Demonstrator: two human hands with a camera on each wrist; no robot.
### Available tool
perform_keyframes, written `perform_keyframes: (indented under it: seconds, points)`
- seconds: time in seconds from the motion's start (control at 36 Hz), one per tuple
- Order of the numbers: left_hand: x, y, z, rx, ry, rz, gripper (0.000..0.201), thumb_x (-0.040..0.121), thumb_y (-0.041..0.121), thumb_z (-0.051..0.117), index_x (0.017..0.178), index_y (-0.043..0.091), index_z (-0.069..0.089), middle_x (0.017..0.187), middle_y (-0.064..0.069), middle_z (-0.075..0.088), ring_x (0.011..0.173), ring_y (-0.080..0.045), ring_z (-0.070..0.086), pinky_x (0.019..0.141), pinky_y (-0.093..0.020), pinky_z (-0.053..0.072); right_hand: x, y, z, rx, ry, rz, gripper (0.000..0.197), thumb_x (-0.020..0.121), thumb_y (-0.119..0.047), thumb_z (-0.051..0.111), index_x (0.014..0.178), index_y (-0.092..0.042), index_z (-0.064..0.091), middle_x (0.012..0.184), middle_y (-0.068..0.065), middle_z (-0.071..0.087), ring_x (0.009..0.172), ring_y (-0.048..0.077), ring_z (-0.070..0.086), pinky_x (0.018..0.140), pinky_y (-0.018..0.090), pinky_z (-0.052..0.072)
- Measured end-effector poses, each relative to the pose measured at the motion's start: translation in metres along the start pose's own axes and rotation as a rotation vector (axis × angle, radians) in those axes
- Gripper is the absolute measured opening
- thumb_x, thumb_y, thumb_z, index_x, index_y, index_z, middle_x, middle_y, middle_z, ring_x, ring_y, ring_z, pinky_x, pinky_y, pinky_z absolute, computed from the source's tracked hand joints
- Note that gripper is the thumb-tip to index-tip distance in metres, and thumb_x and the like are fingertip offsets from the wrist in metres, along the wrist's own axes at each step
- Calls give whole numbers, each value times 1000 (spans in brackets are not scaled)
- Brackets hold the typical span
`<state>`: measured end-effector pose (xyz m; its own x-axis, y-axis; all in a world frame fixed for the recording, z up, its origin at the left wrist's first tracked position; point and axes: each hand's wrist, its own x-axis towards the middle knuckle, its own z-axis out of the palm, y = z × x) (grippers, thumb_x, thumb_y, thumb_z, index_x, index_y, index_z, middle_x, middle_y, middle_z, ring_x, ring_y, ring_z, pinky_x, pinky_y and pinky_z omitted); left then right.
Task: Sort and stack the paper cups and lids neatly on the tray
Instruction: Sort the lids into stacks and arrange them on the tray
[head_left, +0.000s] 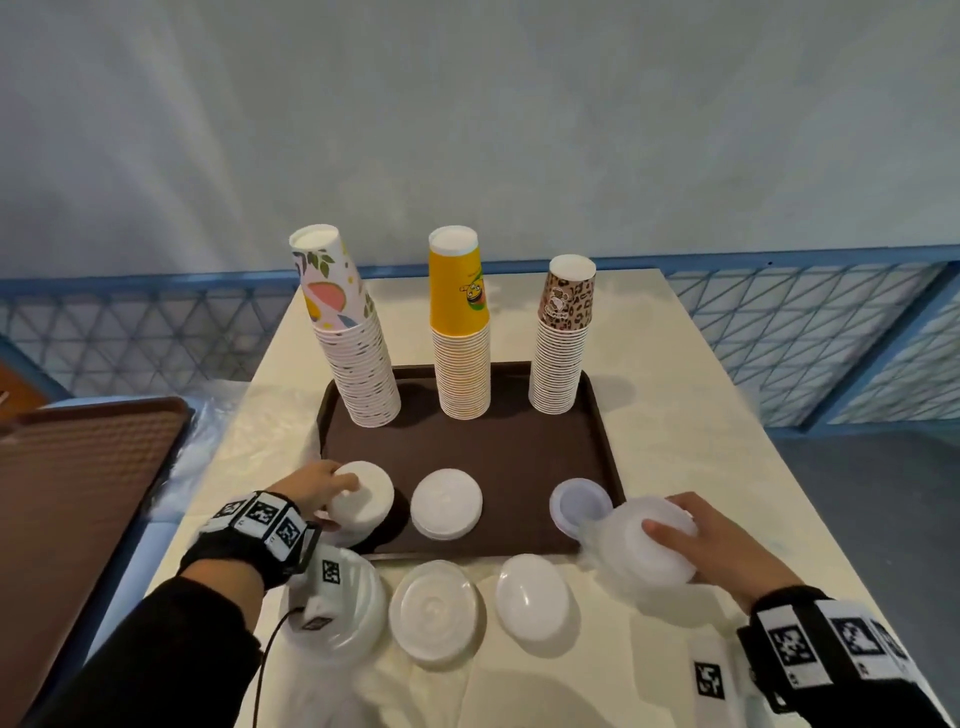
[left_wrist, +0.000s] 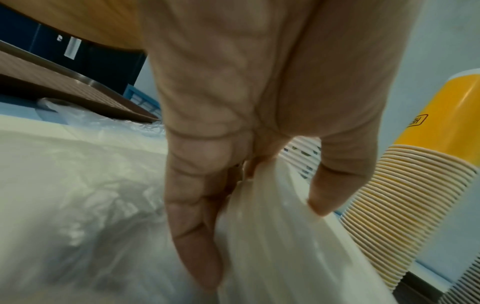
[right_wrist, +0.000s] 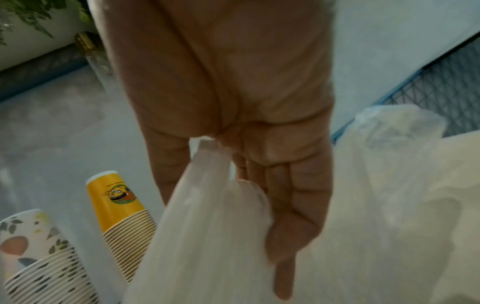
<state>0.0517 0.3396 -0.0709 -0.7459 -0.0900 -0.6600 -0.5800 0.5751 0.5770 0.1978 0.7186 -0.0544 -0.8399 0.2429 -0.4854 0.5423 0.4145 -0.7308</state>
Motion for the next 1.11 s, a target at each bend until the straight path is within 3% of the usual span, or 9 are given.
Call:
perform_keyframes:
  seconds: [0.28,0.33,0.47,0.53,0.61,0.67,0.78,0.92,1.11]
  points:
    - [9,-9,-4,83,4,26,36,94,10,50,125,-9,48,101,-18,52,80,-29,55,63,-33,51,1,-3,5,159,49,30,34,86,-34,59,116,-18,51,113,9,57,103,27,54,66,30,49]
    - [10,-10,-3,92,11,31,37,95,10,48,127,-9,46,105,-20,53,72,-24,55,59,-30,49,1,-4,5,192,44,42,33,87,-35,59,114,-17,53,111,11,58,96,26,55,63,28,47]
    - [8,-8,1,224,85,48,38,95,11,48,128,-8,45,129,-30,52,87,-29,52,55,-28,47,-2,-9,0,345,-13,51,32,88,-30,58,113,-10,58,90,10,58,67,19,46,52,25,37]
    - [6,-7,1,334,93,66,36,96,13,47,125,-8,49,126,-26,54,96,-32,54,63,-30,48,-2,-11,-3,410,-38,61,33,88,-30,58,115,-11,57,93,9,59,71,19,48,52,25,40]
    - [2,-8,-2,494,129,106,37,93,18,48,125,-1,50,126,-23,49,126,-36,40,94,-36,43,-4,-15,-5,460,-68,67,33,88,-30,57,118,-14,55,103,8,60,82,19,54,58,26,48]
    - [0,-7,-4,550,173,139,36,91,22,51,122,3,52,133,-25,43,127,-37,39,103,-38,36,-5,-17,-6,473,-75,50,33,88,-29,56,119,-15,54,107,8,60,86,19,55,60,27,50]
    - [-9,4,0,608,218,198,34,91,27,51,117,5,52,131,-23,45,120,-37,44,100,-39,38,-6,-28,-8,471,-40,-18,34,89,-28,55,120,-15,53,110,7,60,89,18,55,61,26,48]
    - [-27,32,17,697,316,323,52,92,31,52,136,7,39,139,-20,40,130,-34,37,107,-39,32,1,-53,-9,521,-17,-95,30,91,-24,53,119,-16,50,116,7,58,93,17,57,62,26,47]
    - [-60,94,66,474,74,575,56,93,38,49,142,13,34,136,-10,50,122,-23,51,100,-30,40,34,-90,4,590,-5,-120,38,92,-18,45,130,-13,41,124,12,50,107,26,52,65,29,47]
